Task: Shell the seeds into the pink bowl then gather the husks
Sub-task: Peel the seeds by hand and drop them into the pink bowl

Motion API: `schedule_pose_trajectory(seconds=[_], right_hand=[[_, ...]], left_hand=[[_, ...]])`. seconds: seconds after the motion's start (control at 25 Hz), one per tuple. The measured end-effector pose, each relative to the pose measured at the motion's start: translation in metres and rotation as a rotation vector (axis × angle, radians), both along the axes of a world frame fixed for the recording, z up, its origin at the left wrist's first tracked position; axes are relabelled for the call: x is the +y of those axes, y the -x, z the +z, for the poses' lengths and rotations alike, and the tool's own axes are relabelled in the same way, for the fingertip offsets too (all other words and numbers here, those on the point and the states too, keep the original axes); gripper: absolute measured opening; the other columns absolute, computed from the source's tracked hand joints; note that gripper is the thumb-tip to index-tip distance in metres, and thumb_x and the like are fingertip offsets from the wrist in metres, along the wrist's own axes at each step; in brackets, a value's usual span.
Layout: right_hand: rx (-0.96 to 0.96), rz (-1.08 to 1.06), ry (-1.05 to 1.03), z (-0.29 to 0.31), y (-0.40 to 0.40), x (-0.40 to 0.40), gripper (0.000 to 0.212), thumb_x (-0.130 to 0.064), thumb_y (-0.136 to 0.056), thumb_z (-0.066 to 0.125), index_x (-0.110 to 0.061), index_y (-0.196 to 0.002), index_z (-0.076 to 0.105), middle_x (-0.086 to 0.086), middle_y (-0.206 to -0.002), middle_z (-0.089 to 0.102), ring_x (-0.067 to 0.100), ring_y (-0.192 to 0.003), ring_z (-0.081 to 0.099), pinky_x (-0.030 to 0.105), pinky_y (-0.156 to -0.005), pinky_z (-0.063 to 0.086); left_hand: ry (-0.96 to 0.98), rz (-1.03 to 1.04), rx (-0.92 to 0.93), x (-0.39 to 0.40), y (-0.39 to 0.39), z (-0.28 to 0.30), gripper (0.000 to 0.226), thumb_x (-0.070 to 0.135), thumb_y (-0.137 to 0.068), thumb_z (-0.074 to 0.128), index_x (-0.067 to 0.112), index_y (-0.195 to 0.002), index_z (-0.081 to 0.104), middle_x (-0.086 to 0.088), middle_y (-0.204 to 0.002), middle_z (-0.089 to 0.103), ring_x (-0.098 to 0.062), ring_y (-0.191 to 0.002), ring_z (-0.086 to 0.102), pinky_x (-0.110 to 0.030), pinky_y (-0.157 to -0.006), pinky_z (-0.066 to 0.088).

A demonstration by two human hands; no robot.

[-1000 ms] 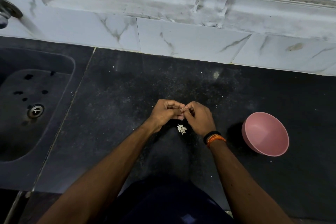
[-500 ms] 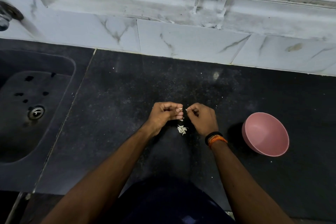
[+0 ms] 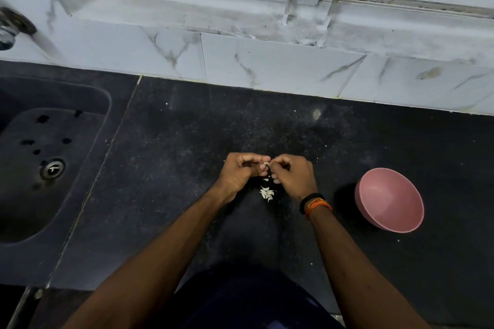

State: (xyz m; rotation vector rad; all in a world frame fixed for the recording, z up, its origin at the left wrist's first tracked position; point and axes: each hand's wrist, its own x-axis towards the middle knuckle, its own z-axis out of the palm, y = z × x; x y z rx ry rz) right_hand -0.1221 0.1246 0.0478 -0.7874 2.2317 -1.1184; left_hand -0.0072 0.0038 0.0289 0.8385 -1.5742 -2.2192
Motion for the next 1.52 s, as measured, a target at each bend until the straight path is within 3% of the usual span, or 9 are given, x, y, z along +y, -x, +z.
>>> schedule_pose_trajectory(seconds=[0.28,0.64,0.88,1.16,1.52], right_hand=[[0.088,-0.002,0.004,-0.001,-0.002,0.000,0.010,-0.029,-0.085,0.073,-0.023,-0.076,0.071,-0.007,-0.072,0.070,0.013,-0.069,0.069,0.044,-0.069,0.061],[0.243,-0.066,-0.053,0.001,-0.006,-0.001,0.013,-0.026,-0.083,0.079,-0.017,-0.076,0.073,-0.006,-0.078,0.070,0.008,-0.072,0.065,0.023,-0.065,0.049],[0.047,-0.091,0.028,0.001,-0.006,0.002,0.009,-0.020,-0.085,0.072,-0.018,-0.077,0.076,-0.004,-0.068,0.072,0.011,-0.063,0.070,0.034,-0.064,0.061],[-0.045,-0.126,0.037,0.001,-0.005,0.005,0.011,-0.010,-0.090,0.068,-0.011,-0.084,0.077,0.000,-0.070,0.073,0.003,-0.060,0.067,0.018,-0.057,0.055],[0.065,-0.104,-0.090,-0.010,-0.001,0.006,0.007,-0.020,-0.085,0.073,-0.020,-0.079,0.076,-0.006,-0.071,0.073,0.012,-0.070,0.071,0.039,-0.076,0.062]], left_hand=[[-0.060,-0.006,0.011,0.002,0.001,0.009,0.022,-0.010,-0.088,0.067,-0.011,-0.109,0.070,-0.025,-0.104,0.073,-0.029,-0.092,0.073,-0.031,-0.081,0.062],[-0.032,0.051,-0.032,0.006,0.009,0.003,0.015,-0.015,-0.086,0.065,-0.005,-0.095,0.072,-0.021,-0.086,0.074,-0.028,-0.077,0.073,-0.031,-0.072,0.063],[-0.109,0.059,-0.003,0.007,0.004,0.001,0.015,-0.012,-0.090,0.063,-0.008,-0.102,0.070,-0.029,-0.095,0.072,-0.032,-0.082,0.074,-0.038,-0.079,0.063],[-0.290,0.075,-0.010,0.008,0.002,0.001,0.018,-0.009,-0.093,0.058,-0.004,-0.107,0.069,-0.019,-0.093,0.075,-0.025,-0.087,0.074,-0.038,-0.084,0.062],[-0.417,0.147,-0.084,0.005,0.002,-0.003,0.018,-0.007,-0.095,0.057,-0.004,-0.110,0.068,-0.018,-0.095,0.073,-0.020,-0.084,0.074,-0.031,-0.076,0.062]])
